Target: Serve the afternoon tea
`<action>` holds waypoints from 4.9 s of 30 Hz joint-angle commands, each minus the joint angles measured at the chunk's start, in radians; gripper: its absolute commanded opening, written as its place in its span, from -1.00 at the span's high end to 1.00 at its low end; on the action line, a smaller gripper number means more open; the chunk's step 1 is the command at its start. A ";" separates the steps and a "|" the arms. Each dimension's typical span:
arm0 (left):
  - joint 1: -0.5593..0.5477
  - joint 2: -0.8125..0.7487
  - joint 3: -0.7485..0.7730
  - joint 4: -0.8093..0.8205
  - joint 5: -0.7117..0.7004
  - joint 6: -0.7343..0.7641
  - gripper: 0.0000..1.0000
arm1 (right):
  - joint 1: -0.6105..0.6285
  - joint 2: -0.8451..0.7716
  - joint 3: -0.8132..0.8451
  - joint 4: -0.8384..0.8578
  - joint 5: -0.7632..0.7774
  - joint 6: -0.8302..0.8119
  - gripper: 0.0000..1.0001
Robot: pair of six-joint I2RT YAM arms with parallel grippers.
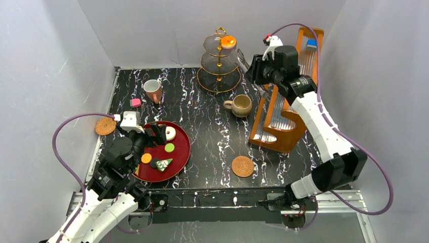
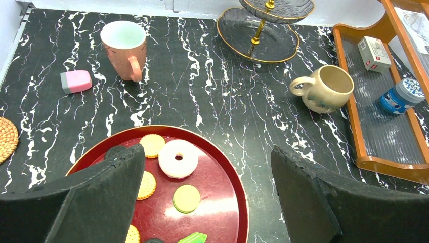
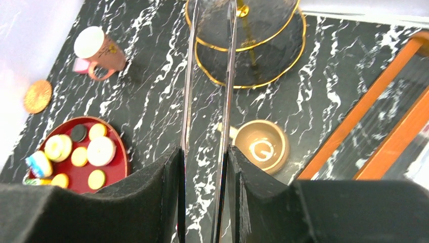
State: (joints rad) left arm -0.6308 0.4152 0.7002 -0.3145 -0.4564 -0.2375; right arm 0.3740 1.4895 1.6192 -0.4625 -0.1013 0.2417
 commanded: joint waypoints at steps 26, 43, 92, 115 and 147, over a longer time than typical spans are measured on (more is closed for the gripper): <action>-0.004 -0.029 0.001 0.006 -0.111 0.007 -0.83 | 0.487 -0.059 -0.390 0.204 -0.104 0.247 0.18; -0.004 -0.048 0.004 0.000 -0.114 0.004 -0.83 | 0.587 0.123 -0.383 0.320 -0.085 0.420 0.11; -0.004 -0.044 0.004 0.005 -0.099 0.009 -0.83 | 0.587 0.347 -0.252 0.323 -0.137 0.469 -0.03; -0.004 -0.032 0.003 0.006 -0.100 0.009 -0.83 | 0.587 0.338 -0.222 0.289 -0.160 0.452 0.22; -0.004 -0.025 -0.001 0.015 -0.063 0.005 -0.83 | 0.456 0.143 -0.117 0.232 0.012 0.348 0.37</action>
State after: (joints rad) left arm -0.6308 0.3901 0.7002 -0.3214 -0.5209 -0.2352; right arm 0.8776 1.7039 1.4090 -0.2489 -0.1219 0.6193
